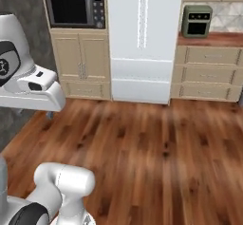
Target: Get the candle and the beer from the cabinet and move them to the dining counter.
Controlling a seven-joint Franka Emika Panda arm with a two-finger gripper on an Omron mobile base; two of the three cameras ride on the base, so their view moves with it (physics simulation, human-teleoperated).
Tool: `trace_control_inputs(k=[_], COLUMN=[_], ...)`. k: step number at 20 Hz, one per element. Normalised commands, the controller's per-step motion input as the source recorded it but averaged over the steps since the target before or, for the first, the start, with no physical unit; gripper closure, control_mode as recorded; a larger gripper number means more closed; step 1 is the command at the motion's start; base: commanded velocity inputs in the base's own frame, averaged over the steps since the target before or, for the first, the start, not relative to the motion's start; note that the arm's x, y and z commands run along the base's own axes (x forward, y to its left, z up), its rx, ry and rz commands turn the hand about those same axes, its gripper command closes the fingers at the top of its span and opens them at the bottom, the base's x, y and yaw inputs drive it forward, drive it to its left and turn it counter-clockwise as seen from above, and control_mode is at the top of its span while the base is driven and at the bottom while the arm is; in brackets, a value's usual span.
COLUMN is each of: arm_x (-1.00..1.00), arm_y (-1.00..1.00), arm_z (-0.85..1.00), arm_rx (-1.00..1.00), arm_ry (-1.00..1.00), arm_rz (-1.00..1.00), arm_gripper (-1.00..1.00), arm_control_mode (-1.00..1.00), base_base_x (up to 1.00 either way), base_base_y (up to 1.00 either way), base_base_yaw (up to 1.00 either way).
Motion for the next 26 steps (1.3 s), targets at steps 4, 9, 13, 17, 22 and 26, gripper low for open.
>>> trace_control_inputs(k=[4, 9, 13, 17, 22, 26], arm_x=[0.00, 0.00, 0.00, 0.00, 0.00, 0.00], arm_y=[0.00, 0.00, 0.00, 0.00, 0.00, 0.00], arm_z=[0.00, 0.00, 0.00, 0.00, 0.00, 0.00], arm_rx=[0.00, 0.00, 0.00, 0.00, 0.00, 0.00], arm_ry=[0.00, 0.00, 0.00, 0.00, 0.00, 0.00], arm_rz=[0.00, 0.00, 0.00, 0.00, 0.00, 0.00], arm_gripper=[-1.00, -1.00, -1.00, -1.00, -1.00, -1.00], arm_control_mode=[1.00, 1.00, 1.00, 1.00, 1.00, 1.00], base_base_x=[1.00, 0.82, 0.33, 0.23, 0.28, 0.38], base_base_y=[-0.11, -0.26, -0.09, -0.06, -0.03, -0.03], base_base_yaw=[0.00, -0.45, -0.78, -0.82, -0.80, -0.76])
